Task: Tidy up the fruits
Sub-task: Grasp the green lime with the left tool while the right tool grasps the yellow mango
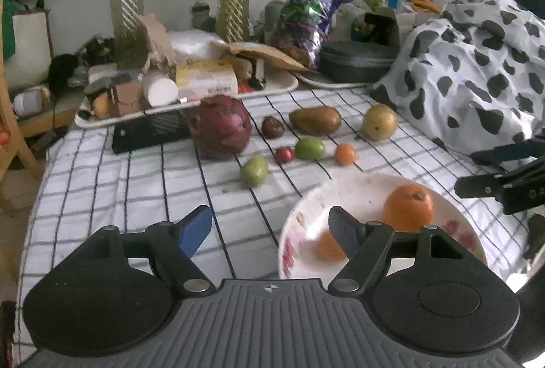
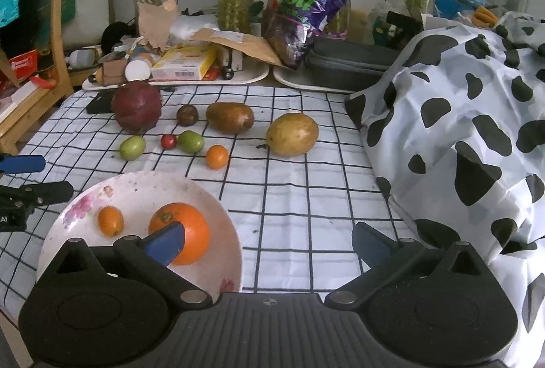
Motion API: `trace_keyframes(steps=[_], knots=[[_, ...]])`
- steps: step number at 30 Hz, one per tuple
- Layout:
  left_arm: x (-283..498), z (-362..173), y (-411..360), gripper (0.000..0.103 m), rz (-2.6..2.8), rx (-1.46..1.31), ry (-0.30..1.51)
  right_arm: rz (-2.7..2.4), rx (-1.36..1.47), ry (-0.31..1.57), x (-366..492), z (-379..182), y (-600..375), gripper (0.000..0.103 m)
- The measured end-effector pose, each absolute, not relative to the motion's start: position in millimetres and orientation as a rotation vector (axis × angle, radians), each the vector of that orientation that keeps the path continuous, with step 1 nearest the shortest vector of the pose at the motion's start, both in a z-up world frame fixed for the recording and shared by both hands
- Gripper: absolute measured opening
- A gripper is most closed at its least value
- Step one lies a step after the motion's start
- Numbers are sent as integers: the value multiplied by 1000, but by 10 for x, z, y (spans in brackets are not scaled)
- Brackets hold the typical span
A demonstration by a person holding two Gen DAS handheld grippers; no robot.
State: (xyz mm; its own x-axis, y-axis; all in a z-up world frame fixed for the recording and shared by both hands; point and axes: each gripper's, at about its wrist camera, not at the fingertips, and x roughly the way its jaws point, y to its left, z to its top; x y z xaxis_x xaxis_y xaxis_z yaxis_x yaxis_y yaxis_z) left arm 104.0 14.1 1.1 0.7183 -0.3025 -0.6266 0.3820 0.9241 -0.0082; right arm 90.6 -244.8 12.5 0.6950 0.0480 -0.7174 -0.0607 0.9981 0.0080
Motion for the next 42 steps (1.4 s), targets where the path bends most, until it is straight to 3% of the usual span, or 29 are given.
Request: trace_keyframes(steps=[12, 28, 32, 34, 36, 40, 42], knots=[[1350, 0, 129, 75, -332, 179, 627, 40, -19, 814, 1216, 68, -2519, 103], [1868, -236, 42, 73, -437, 217, 712, 44, -59, 831, 1698, -29, -2552, 103], [1975, -316, -13, 55, -483, 222, 743, 46, -69, 833, 1837, -46, -2568, 103], [2031, -351, -33, 54, -485, 234, 756, 49, -75, 834, 1903, -60, -2575, 103], [2089, -390, -38, 44, -487, 239, 770, 49, -83, 837, 1965, -83, -2586, 103], [2190, -444, -40, 39, -493, 237, 794, 49, -101, 844, 2070, -127, -2597, 103], [2222, -463, -52, 28, -506, 238, 804, 52, -110, 844, 2115, -143, -2599, 103]])
